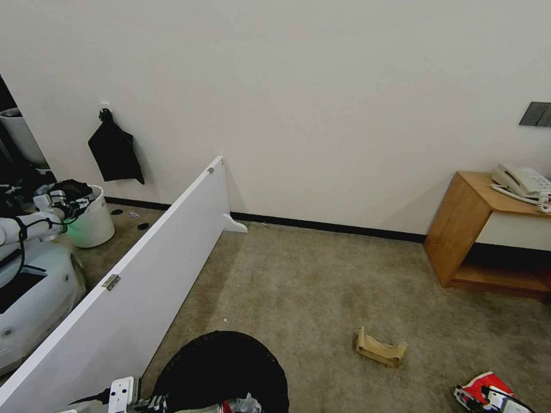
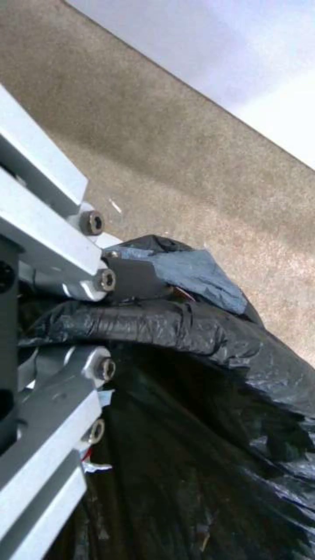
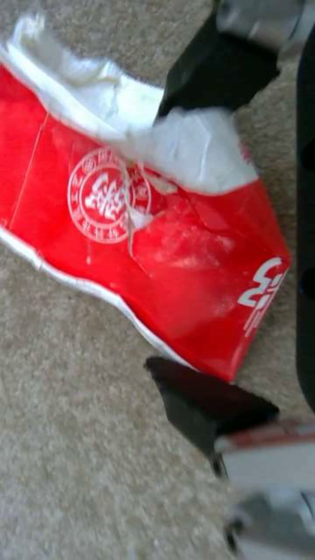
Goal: Pick up the trash bin, then pick up the garbage from the floor and place it into the trash bin.
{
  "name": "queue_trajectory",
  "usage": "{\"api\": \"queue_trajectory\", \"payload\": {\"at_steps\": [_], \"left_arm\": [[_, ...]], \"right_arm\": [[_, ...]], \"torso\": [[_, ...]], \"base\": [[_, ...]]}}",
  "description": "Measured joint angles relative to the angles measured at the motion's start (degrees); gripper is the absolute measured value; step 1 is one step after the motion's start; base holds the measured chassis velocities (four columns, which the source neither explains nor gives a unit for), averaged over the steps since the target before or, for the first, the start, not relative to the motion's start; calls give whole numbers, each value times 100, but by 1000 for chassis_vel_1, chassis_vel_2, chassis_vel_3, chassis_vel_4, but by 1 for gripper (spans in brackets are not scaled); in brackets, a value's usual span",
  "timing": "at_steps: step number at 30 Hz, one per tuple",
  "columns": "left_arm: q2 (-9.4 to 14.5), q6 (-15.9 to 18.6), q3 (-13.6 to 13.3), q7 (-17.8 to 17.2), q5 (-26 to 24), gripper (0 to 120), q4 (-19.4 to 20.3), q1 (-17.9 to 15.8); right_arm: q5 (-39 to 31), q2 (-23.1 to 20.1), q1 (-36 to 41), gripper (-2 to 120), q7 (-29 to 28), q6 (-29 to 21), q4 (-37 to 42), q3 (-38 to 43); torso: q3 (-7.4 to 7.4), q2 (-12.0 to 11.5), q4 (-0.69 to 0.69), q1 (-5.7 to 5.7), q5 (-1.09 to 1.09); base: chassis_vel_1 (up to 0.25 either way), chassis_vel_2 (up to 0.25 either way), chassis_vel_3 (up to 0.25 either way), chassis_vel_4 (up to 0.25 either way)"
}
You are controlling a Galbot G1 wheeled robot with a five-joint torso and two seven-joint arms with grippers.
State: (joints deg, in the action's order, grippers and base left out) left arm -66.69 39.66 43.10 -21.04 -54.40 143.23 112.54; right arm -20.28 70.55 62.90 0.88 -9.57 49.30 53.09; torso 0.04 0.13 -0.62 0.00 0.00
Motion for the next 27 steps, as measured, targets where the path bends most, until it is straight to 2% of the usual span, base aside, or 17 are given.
{"api": "queue_trajectory", "payload": {"at_steps": [1, 3, 4, 9, 14, 17, 19, 20, 21, 23, 27], "left_arm": [[2, 0, 0, 0, -3, 4, 0, -3], [6, -1, 1, 0, -7, 4, 0, -8], [10, -1, 1, 0, -14, 4, 0, -19], [13, -2, -1, 0, -17, 4, 0, -33], [30, -4, 2, 6, -28, 4, 0, -35], [30, -5, 5, 8, -29, 4, 0, -31], [32, -6, 7, 11, -29, 4, 0, -23], [32, -6, 11, 13, -30, 4, 0, -19], [32, -6, 11, 13, -30, 4, 0, -19], [33, -7, 16, 15, -29, 4, 0, -15], [36, -7, 18, 15, -34, 4, 0, -12]], "right_arm": [[33, 0, -53, 79, -24, 13, -61, 19], [49, -5, -75, 76, -41, 19, -76, 28], [59, -16, -80, 68, -50, 20, -71, 35], [90, -21, -61, 56, -54, 21, -42, 45], [156, -19, 24, 33, -52, 22, 45, 87], [174, -17, 52, 26, -48, 22, 89, 98], [178, -16, 113, 17, -33, 22, 185, 104], [174, -15, 160, 9, -19, 22, 254, 105], [174, -15, 160, 9, -19, 22, 254, 105], [167, -18, 241, 1, 5, 22, 366, 106], [168, -25, 348, 0, 46, 51, 511, 106]], "torso": [[0, 0, 0, 0, -1], [0, 0, 0, 0, -1], [0, 0, 0, 0, -1], [0, 0, -1, 0, -1], [0, 0, -1, 0, -1], [0, 0, 0, 0, 1], [-1, 0, 1, 0, 1], [-1, 0, 2, 0, 1], [-1, 0, 2, 0, 1], [-1, 0, 2, 0, 1], [-1, 0, 2, 0, 2]], "base": [[0, 0, 0, 0], [0, 0, 0, 0], [0, 0, 0, 0], [0, 0, 0, 0], [0, 0, 0, 0], [0, 0, 0, 0], [0, 0, 0, 0], [0, 0, 0, 0], [0, 0, 0, 0], [0, 0, 0, 0], [0, 0, 0, 0]]}}
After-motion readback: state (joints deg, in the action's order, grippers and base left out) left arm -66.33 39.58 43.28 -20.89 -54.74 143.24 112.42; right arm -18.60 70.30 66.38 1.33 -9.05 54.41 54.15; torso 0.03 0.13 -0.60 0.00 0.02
